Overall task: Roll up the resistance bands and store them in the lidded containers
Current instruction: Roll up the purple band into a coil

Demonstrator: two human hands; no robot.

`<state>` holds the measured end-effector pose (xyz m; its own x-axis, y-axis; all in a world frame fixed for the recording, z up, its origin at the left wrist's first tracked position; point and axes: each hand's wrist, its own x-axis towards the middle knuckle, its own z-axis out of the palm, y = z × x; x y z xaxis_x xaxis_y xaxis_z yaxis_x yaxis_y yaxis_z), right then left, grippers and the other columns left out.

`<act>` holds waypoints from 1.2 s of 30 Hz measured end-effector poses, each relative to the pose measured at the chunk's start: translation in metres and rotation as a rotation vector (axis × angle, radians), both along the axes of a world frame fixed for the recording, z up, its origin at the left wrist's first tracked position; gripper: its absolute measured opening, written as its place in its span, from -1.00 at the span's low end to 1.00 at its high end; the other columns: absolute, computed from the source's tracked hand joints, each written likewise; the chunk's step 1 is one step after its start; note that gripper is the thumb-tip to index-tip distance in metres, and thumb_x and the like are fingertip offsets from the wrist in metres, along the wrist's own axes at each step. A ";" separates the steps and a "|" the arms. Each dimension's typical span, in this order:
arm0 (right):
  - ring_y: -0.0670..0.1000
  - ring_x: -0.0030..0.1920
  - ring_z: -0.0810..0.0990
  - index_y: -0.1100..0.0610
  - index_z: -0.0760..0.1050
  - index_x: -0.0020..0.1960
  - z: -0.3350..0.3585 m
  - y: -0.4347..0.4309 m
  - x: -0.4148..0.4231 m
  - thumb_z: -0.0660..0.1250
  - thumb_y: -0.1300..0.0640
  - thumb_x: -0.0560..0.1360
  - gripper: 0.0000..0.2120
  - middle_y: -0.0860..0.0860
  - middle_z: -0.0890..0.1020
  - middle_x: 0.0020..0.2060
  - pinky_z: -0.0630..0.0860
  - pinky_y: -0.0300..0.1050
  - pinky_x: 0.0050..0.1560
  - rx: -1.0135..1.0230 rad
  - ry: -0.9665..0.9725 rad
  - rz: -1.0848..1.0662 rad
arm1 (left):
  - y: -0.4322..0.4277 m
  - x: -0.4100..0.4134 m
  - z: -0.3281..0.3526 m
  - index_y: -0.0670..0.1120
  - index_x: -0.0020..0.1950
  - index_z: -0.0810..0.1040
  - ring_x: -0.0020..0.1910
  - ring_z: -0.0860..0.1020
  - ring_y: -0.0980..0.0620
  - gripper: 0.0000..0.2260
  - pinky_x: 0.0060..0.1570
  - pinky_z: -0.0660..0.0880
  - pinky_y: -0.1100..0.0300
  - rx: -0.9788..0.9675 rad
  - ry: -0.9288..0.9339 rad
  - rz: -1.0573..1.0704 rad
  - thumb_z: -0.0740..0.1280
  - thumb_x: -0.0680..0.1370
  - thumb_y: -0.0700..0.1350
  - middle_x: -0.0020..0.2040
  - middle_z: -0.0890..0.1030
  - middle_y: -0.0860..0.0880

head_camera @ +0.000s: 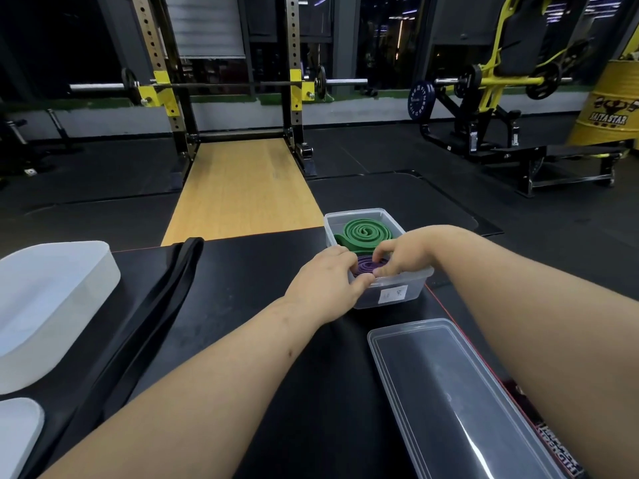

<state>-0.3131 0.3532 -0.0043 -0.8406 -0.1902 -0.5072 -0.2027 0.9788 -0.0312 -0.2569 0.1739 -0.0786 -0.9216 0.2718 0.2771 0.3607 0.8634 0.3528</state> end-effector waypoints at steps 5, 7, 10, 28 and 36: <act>0.11 0.14 0.56 0.03 0.50 0.32 -0.020 -0.017 -0.007 0.30 0.04 0.63 -0.73 0.02 0.60 0.22 0.50 0.00 0.24 0.103 0.127 0.018 | 0.000 0.002 -0.003 0.02 -0.03 0.47 0.05 0.43 0.10 -0.73 0.09 0.43 0.15 0.021 0.003 -0.001 0.25 0.62 0.21 0.04 0.48 0.10; 0.09 0.12 0.55 0.03 0.51 0.31 -0.019 -0.017 -0.006 0.30 0.02 0.63 -0.73 0.03 0.60 0.22 0.47 -0.04 0.17 0.065 0.137 0.007 | 0.000 0.004 -0.002 0.02 -0.04 0.46 0.02 0.42 0.10 -0.73 0.08 0.43 0.15 0.024 -0.008 0.007 0.25 0.62 0.21 0.01 0.47 0.10; 0.04 0.13 0.49 -0.04 0.47 0.35 -0.012 -0.004 0.003 0.37 -0.12 0.61 -0.64 -0.04 0.53 0.19 0.40 -0.06 0.17 -0.087 0.119 -0.038 | 0.001 0.004 0.003 0.03 -0.03 0.46 0.03 0.42 0.10 -0.72 0.08 0.42 0.17 -0.003 -0.020 0.006 0.23 0.63 0.23 0.01 0.47 0.10; 0.10 0.45 0.43 -0.10 0.34 0.56 -0.043 0.008 0.033 0.11 -0.14 0.69 -0.54 -0.03 0.43 0.50 0.36 0.15 0.47 -0.311 0.441 -0.090 | -0.007 0.019 0.024 -0.02 0.44 0.46 0.44 0.35 -0.01 -0.58 0.45 0.28 0.07 -0.122 -0.018 0.019 0.15 0.67 0.16 0.43 0.46 0.00; 0.11 0.56 0.30 -0.11 0.19 0.64 -0.006 -0.020 0.090 0.18 -0.12 0.67 -0.45 -0.05 0.22 0.63 0.31 0.09 0.53 -0.383 0.524 -0.044 | -0.041 0.073 0.068 0.01 0.55 0.32 0.51 0.27 -0.03 -0.53 0.49 0.22 0.01 -0.176 -0.021 0.115 0.14 0.68 0.16 0.51 0.38 -0.01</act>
